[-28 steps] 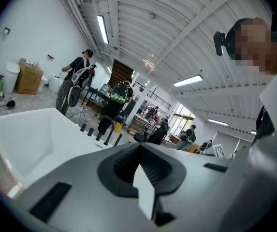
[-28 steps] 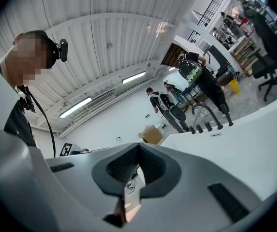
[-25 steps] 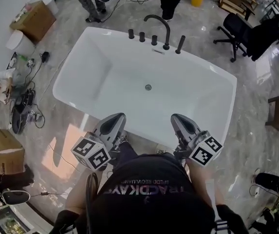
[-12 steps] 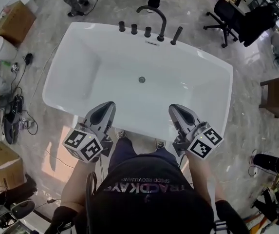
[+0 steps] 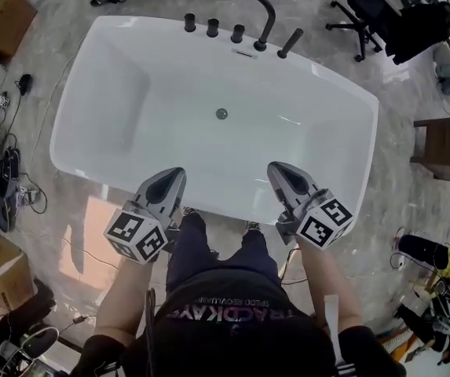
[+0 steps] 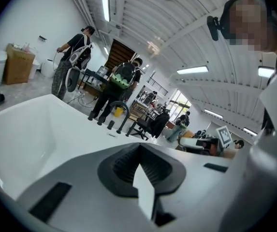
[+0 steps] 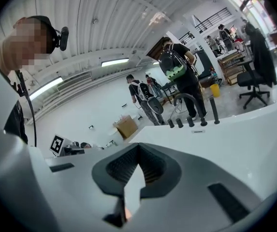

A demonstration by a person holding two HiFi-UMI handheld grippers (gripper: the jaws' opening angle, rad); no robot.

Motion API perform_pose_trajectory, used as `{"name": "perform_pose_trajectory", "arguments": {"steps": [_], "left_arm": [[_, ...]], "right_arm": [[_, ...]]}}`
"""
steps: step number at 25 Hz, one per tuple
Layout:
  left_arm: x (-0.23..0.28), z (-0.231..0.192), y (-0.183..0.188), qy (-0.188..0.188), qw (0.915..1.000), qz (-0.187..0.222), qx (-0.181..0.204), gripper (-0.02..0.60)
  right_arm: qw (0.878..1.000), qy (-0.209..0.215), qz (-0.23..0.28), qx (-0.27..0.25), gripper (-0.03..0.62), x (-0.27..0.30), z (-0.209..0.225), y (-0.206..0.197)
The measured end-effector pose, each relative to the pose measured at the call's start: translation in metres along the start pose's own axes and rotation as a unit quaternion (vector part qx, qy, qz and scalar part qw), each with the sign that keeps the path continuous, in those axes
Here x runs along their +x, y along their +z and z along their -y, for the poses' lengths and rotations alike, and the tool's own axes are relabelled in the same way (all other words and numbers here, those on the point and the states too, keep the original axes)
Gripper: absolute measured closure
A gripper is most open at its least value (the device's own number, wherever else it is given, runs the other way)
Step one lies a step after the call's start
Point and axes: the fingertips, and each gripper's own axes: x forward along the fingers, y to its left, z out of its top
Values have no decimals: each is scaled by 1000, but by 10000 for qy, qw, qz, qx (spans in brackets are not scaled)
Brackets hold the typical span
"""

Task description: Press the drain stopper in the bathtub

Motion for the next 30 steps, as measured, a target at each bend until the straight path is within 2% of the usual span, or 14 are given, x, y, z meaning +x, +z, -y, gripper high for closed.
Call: {"name": "perform_pose_trajectory", "arguments": {"steps": [2,4,7,10,12,15,17,19,20,22,25,29,30], "left_arm": [[3,-10,-14,28,9998,-205,4,574],[4,-18,-30,51,9991,-385,172,574],[6,-43,-52,223,9958,-525,718,574],[12,-57,-85,360,9858,-777,1441,574],[29,-54,-102,298,9762,-928,1937,574],[62,-52,-113,34,9585,-786,2740,574],[75,-59,-122,-70,9376,-818,3379,574],[85,-67,-128,-68,9187,-896,3845,574],[88,-72,-131,-41,9134,-949,3957,574],[94,-81,-138,9,9082,-1061,4048,574],[111,-92,-147,-74,8975,-1101,4270,574],[133,-104,-169,-242,8705,-1241,4757,574],[137,-106,-173,-262,8669,-1277,4811,574]], "right_arm": [[9998,-148,-122,-54,583,7,11,-9],[9992,-280,-251,-131,583,12,25,-23],[9975,-324,-451,-447,583,37,49,-49],[9945,-424,-747,-602,583,48,78,-85],[9919,-525,-975,-629,583,48,106,-104],[9872,-658,-1276,-701,583,58,148,-133],[9842,-703,-1434,-766,583,68,168,-153],[9814,-745,-1581,-799,583,80,185,-170],[9804,-764,-1645,-771,583,86,193,-177],[9792,-787,-1731,-711,583,100,206,-187],[9744,-866,-1867,-900,582,126,233,-202],[9651,-953,-2162,-1127,582,165,275,-232],[9622,-946,-2253,-1203,583,175,284,-238]]}}
